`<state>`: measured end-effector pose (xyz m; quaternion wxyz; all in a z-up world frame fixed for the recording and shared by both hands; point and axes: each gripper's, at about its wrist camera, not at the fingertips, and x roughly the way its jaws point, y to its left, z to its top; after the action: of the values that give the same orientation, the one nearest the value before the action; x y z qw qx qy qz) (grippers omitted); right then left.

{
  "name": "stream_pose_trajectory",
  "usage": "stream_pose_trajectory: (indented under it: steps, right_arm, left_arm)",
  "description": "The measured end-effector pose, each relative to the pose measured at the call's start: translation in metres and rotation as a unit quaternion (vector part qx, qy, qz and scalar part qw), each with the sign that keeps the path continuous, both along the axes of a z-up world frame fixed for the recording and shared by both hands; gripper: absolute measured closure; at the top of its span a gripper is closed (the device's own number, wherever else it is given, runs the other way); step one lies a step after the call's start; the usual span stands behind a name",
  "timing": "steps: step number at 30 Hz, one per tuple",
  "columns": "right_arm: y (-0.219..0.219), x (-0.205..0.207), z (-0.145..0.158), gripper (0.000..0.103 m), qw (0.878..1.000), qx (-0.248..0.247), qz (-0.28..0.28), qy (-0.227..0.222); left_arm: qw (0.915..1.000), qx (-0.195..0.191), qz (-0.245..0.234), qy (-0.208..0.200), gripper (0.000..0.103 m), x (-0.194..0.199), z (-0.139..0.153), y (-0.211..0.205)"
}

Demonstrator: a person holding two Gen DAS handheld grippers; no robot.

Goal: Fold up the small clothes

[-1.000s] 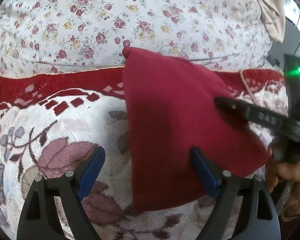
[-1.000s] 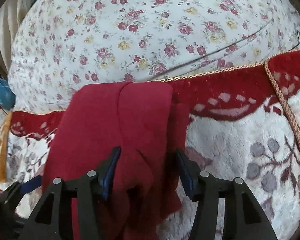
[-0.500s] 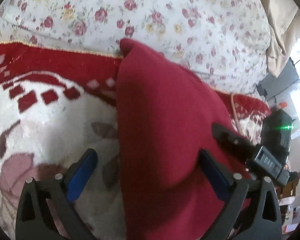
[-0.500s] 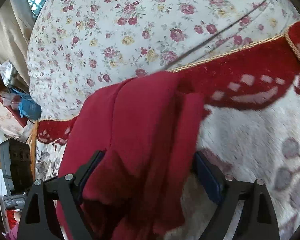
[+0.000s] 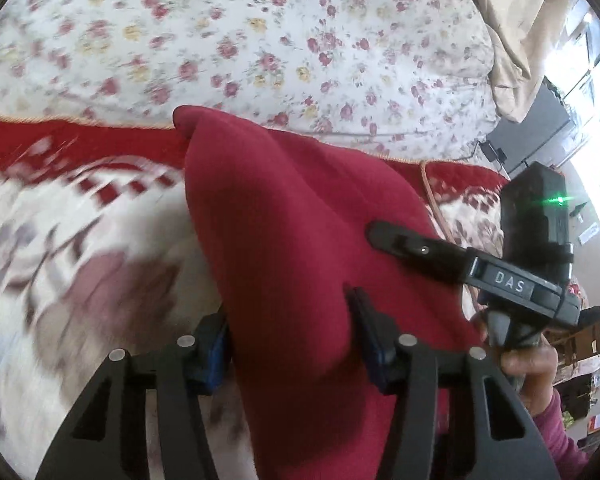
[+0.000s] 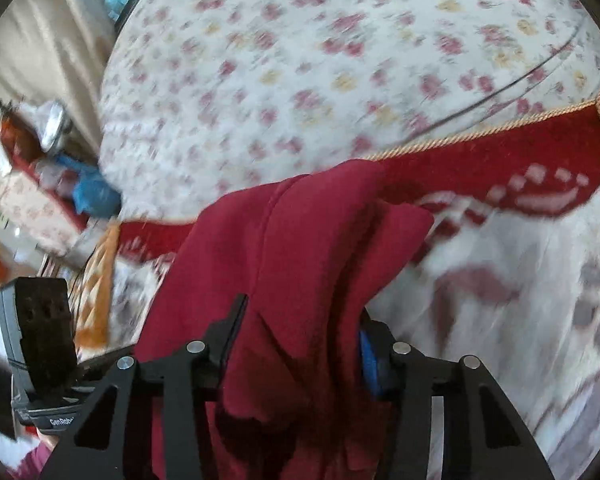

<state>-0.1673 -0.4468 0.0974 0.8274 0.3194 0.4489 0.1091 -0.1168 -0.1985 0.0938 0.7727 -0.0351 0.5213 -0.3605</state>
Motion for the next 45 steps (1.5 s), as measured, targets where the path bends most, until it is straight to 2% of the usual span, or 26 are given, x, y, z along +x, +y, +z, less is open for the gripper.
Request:
stream_pose_trajectory:
  steps: [3,5,7,8,11,12,14,16,18,21,22,25,28,30,31,34,35,41,45]
  right_arm:
    - [0.028,-0.020,-0.006,0.047,1.000,0.004,0.021,0.014]
    - [0.046,-0.030,-0.018,0.031,0.998,-0.054,0.027,0.024]
    - [0.051,-0.037,-0.020,0.030,0.996,-0.083,0.026,0.031]
    - [0.049,-0.044,-0.014,0.030,0.996,-0.080,0.022,0.027]
    - [0.050,-0.066,0.018,0.030,0.993,-0.113,0.022,-0.007]
    - [0.054,-0.074,0.030,0.031,0.992,-0.124,0.027,-0.022]
    - [0.065,-0.088,0.049,0.040,0.988,-0.138,0.048,-0.049]
    - [0.082,-0.099,0.060,0.047,0.983,-0.154,0.072,-0.071]
    - [0.100,-0.102,0.059,0.048,0.977,-0.171,0.100,-0.081]
    - [0.112,-0.097,0.033,0.054,0.964,-0.240,0.106,-0.046]
    - [0.112,-0.096,0.023,0.060,0.962,-0.252,0.104,-0.032]
    - [0.110,-0.099,0.004,0.061,0.966,-0.238,0.102,-0.020]
    - [0.115,-0.100,0.011,0.059,0.962,-0.250,0.111,-0.018]
    - [0.112,-0.100,0.022,0.058,0.966,-0.236,0.102,-0.019]
    - [0.108,-0.099,0.028,0.055,0.970,-0.224,0.090,-0.024]
    - [0.099,-0.096,0.042,0.033,0.977,-0.205,0.043,-0.040]
    - [0.097,-0.094,0.044,0.031,0.977,-0.207,0.024,-0.038]
    - [0.101,-0.083,0.034,0.030,0.972,-0.236,-0.009,-0.012]
    - [0.098,-0.080,0.031,0.028,0.971,-0.240,-0.018,-0.006]
  left_arm:
    - [0.9996,0.006,0.022,0.014,0.048,-0.027,-0.007,0.034]
    - [0.9985,0.038,0.035,0.016,0.045,-0.038,-0.024,0.043]
    - [0.9973,0.060,0.040,0.010,0.039,-0.042,-0.033,0.046]
    - [0.9970,0.062,0.046,-0.002,0.032,-0.044,-0.030,0.047]
    - [0.9918,0.088,0.064,-0.067,0.028,-0.050,-0.007,0.051]
    - [0.9899,0.089,0.070,-0.085,0.022,-0.052,-0.001,0.052]
    - [0.9865,0.093,0.084,-0.105,0.011,-0.051,0.007,0.052]
    - [0.9833,0.098,0.097,-0.118,0.011,-0.050,0.006,0.048]
    - [0.9789,0.114,0.107,-0.132,0.011,-0.047,-0.001,0.044]
    - [0.9766,0.119,0.119,-0.135,0.011,-0.045,-0.015,0.043]
    - [0.9768,0.116,0.119,-0.134,0.011,-0.046,-0.021,0.044]
    - [0.9780,0.105,0.120,-0.134,0.009,-0.044,-0.031,0.048]
    - [0.9771,0.100,0.121,-0.143,0.008,-0.044,-0.029,0.049]
    - [0.9744,0.103,0.122,-0.158,0.008,-0.045,-0.025,0.048]
    - [0.9730,0.104,0.124,-0.165,0.008,-0.046,-0.023,0.047]
    - [0.9704,0.103,0.124,-0.179,0.008,-0.049,-0.015,0.047]
    - [0.9695,0.103,0.125,-0.184,0.008,-0.049,-0.013,0.047]
    - [0.9654,0.108,0.124,-0.203,0.008,-0.054,-0.005,0.049]
    - [0.9659,0.112,0.126,-0.196,0.008,-0.054,-0.005,0.052]
